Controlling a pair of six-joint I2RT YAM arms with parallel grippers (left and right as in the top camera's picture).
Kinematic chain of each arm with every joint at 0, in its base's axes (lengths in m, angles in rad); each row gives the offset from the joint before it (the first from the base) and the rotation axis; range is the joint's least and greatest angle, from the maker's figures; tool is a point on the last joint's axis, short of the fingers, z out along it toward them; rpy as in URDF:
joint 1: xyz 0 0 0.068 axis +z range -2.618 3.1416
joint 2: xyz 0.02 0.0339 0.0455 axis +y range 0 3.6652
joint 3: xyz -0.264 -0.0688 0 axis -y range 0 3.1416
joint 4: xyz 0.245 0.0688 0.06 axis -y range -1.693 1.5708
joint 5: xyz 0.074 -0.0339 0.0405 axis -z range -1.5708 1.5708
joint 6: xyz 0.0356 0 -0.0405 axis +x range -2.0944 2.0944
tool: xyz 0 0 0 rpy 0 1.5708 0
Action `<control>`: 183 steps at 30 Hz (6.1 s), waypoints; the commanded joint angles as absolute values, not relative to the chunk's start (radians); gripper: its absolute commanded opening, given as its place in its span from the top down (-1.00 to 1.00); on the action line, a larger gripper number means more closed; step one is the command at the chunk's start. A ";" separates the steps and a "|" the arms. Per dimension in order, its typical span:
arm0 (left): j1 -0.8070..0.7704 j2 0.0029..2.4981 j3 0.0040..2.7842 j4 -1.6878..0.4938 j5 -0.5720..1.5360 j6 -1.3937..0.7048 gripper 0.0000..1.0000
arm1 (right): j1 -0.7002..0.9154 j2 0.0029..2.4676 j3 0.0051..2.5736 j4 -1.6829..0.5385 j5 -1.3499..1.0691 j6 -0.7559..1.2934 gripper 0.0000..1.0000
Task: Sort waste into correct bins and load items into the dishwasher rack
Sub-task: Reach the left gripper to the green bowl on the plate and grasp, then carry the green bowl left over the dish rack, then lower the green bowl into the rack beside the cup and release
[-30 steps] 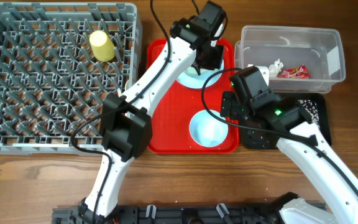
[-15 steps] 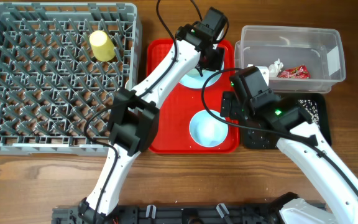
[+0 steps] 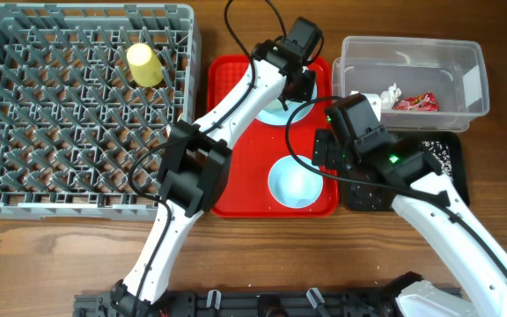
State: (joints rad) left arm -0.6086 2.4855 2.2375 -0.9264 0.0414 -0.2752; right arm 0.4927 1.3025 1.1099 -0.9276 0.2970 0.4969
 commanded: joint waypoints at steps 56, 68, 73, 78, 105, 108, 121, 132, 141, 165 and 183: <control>0.111 2.156 2.220 -1.045 1.143 -0.243 0.92 | 0.490 1.303 1.120 -0.928 0.320 0.498 -0.99; 0.281 2.213 2.193 -1.245 1.443 -0.110 0.92 | 0.490 1.303 1.120 -0.927 0.320 0.498 -0.99; 0.313 2.213 2.193 -1.555 1.420 0.174 0.92 | 0.490 1.303 1.120 -0.928 0.320 0.497 -1.00; 0.324 2.212 2.165 -1.686 1.228 0.307 0.92 | 0.490 1.303 1.120 -0.928 0.320 0.498 -0.99; 0.253 2.213 1.914 -1.653 1.221 0.442 0.92 | 0.490 1.303 1.120 -0.928 0.320 0.497 -1.00; 0.253 2.213 1.914 -1.649 1.217 0.442 0.92 | 0.490 1.303 1.120 -0.928 0.320 0.498 -0.99; 0.327 2.213 1.706 -1.394 1.211 0.294 0.92 | 0.490 1.303 1.120 -0.928 0.320 0.498 -0.99; 0.374 2.213 1.706 -1.359 1.131 0.252 0.20 | 0.490 1.303 1.120 -0.928 0.320 0.498 -0.99; 0.386 2.202 1.802 -1.344 1.026 0.058 -0.60 | 0.490 1.303 1.120 -0.928 0.320 0.498 -1.00; 0.008 1.794 1.695 -1.208 0.237 -0.278 0.92 | 0.490 1.303 1.120 -0.927 0.320 0.498 -1.00; 0.022 1.922 1.654 -1.159 -0.255 -0.462 0.92 | 0.490 1.303 1.120 -0.928 0.320 0.498 -1.00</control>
State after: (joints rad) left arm -0.0139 1.9293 1.6547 -1.1477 -0.1326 -0.3790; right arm 0.4927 1.3029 1.1099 -0.9276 0.2970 0.4965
